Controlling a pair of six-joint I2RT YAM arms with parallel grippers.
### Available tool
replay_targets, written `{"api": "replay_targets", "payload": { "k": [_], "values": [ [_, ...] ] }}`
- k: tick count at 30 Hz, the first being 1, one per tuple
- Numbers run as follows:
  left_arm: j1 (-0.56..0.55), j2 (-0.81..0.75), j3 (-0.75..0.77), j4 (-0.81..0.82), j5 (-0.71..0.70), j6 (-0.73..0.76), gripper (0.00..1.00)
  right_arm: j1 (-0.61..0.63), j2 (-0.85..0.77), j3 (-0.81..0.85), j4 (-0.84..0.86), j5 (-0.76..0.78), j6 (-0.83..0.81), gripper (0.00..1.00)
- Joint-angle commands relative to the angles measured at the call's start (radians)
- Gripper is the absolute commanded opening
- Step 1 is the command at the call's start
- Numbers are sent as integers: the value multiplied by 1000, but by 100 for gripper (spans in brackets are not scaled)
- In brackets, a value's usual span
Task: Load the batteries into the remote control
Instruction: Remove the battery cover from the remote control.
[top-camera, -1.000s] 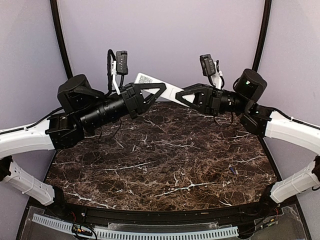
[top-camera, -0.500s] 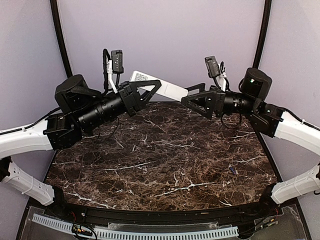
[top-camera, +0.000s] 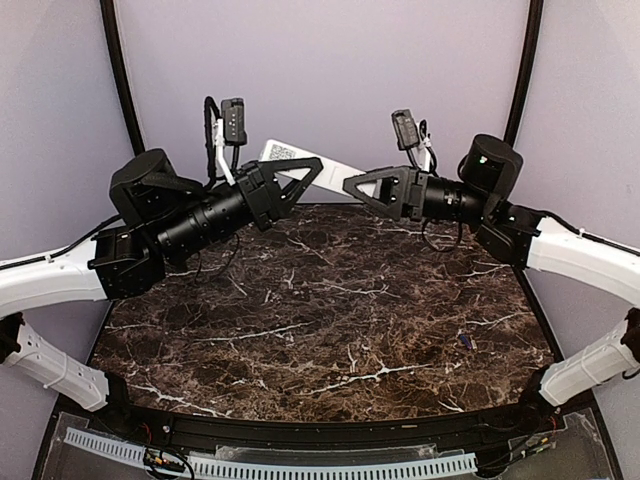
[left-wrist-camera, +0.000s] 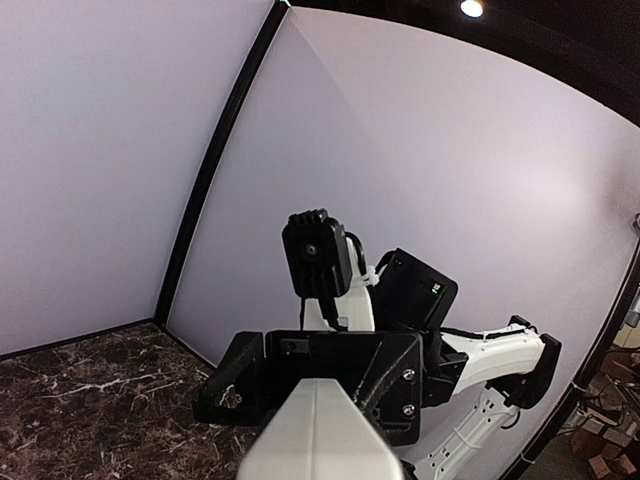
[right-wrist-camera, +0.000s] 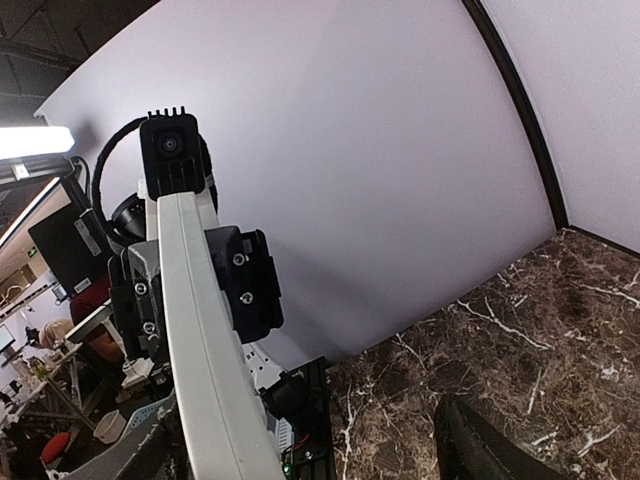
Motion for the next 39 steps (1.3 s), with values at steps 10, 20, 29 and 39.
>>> {"api": "replay_targets", "payload": {
  "k": [10,20,29,39],
  "values": [
    [4,10,-12,56,22,-11,0,27,95,69,181,-54,83,69],
    [3,-15,-22,50,20,-1,0,19,35,29,89,-85,-19,13],
    [7,-34,-27,38,9,13,0,-14,-49,-6,-51,-140,-127,15],
    [7,-13,-31,62,8,-32,0,-15,-57,35,-100,-108,-121,39]
  ]
}}
